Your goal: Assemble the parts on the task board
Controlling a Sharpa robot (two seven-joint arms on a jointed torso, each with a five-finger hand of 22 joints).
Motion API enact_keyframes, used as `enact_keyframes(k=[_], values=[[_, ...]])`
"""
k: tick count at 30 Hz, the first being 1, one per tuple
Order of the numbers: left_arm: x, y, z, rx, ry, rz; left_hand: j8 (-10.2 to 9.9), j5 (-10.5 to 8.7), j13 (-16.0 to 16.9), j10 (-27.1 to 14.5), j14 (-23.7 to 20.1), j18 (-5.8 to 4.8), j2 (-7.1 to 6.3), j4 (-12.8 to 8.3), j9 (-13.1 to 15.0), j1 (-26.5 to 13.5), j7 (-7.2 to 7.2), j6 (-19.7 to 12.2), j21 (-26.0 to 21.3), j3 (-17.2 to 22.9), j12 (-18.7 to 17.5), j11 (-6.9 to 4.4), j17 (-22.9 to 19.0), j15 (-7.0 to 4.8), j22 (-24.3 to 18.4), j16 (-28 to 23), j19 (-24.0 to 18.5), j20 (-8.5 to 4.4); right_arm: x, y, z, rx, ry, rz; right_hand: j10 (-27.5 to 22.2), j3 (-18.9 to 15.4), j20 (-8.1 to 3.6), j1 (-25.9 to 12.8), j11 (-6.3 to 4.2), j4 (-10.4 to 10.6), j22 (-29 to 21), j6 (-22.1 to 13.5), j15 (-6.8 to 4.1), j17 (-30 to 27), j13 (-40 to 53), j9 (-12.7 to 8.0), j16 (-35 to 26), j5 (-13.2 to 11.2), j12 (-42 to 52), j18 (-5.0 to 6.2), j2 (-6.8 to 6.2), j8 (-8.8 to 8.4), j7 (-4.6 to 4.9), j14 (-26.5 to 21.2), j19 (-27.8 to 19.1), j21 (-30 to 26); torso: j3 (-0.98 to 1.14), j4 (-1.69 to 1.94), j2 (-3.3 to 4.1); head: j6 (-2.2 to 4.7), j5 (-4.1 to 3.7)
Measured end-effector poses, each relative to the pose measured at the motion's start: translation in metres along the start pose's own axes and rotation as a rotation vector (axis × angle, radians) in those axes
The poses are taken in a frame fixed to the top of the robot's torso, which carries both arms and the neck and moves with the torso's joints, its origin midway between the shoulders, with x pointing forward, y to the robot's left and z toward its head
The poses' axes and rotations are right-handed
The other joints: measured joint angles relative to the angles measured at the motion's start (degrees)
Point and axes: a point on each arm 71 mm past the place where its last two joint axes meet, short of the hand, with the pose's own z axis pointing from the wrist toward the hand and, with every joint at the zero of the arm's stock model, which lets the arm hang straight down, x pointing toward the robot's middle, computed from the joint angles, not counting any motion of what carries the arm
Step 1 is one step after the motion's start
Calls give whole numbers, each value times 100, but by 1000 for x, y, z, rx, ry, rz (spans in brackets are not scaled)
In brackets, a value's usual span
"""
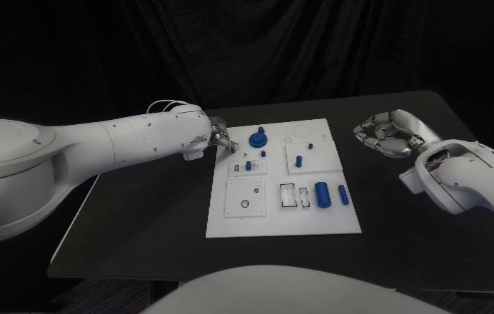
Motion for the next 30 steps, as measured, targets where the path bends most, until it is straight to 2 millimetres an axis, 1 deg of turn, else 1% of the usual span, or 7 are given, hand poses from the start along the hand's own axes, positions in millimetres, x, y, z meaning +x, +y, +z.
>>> enact_keyframes(k=[6,8,10,16,19,26,30], values=[[0,0,0,8,0,-1,-60,322,0,0,-20,0,28,-67,-38,28,-21,22,-29,67,0,0,0,20,4,0,0,0,0,0,0,1,1,0,0,0,0,0,0,0,0,0,0,0,0,0,0,0,0,0,0,0,0,0,0,0,-1,-1,2,0,-2],[0,0,0,10,0,-1,-90,446,0,0,-20,-1,-13,-107,-50,68,-21,22,-29,107,0,0,0,20,4,0,0,0,0,0,0,1,1,0,0,0,0,0,0,0,-1,0,0,0,1,0,0,0,0,0,0,0,0,0,0,0,-1,-1,2,0,-2],[0,0,1,12,0,-1,-104,549,0,0,-21,0,1,-163,-59,137,-21,21,-29,164,0,0,0,20,4,0,0,0,0,0,0,1,2,0,0,0,0,0,0,0,-1,0,0,0,1,0,0,0,0,0,0,0,0,0,0,0,-1,-1,2,0,-2],[2,-1,1,19,3,0,-120,865,0,0,-20,0,-65,-304,-66,206,-14,58,-29,385,0,0,0,20,3,0,0,0,1,0,0,1,3,0,0,0,0,0,0,0,-1,0,0,0,1,1,0,-1,0,0,0,0,0,0,0,0,-1,-2,2,0,1],[2,-1,2,20,4,0,-120,885,0,0,-20,0,-75,-342,-66,216,-31,74,-29,423,0,0,0,20,3,0,0,0,1,0,0,2,4,0,-21,0,20,0,21,0,-1,-21,0,0,-17,1,0,-1,0,0,0,0,-21,0,-21,0,-1,-2,2,0,-5],[3,-1,2,21,7,0,-120,911,0,0,-20,0,-112,-429,-65,253,-31,115,-29,511,0,0,0,20,2,0,0,0,1,0,0,3,5,0,-21,0,20,0,21,0,-2,-21,0,0,-17,1,0,-1,0,0,0,0,-21,0,-21,0,-1,-1,1,0,-9],[4,-1,2,20,8,0,-120,911,0,0,-20,0,-126,-478,-65,267,-65,148,-29,591,0,0,0,20,2,0,0,0,1,0,1,3,7,0,-41,16,20,0,1,-16,-2,-21,0,0,-26,1,0,-1,0,0,0,22,-21,0,-21,-34,-1,-1,1,0,-9]])
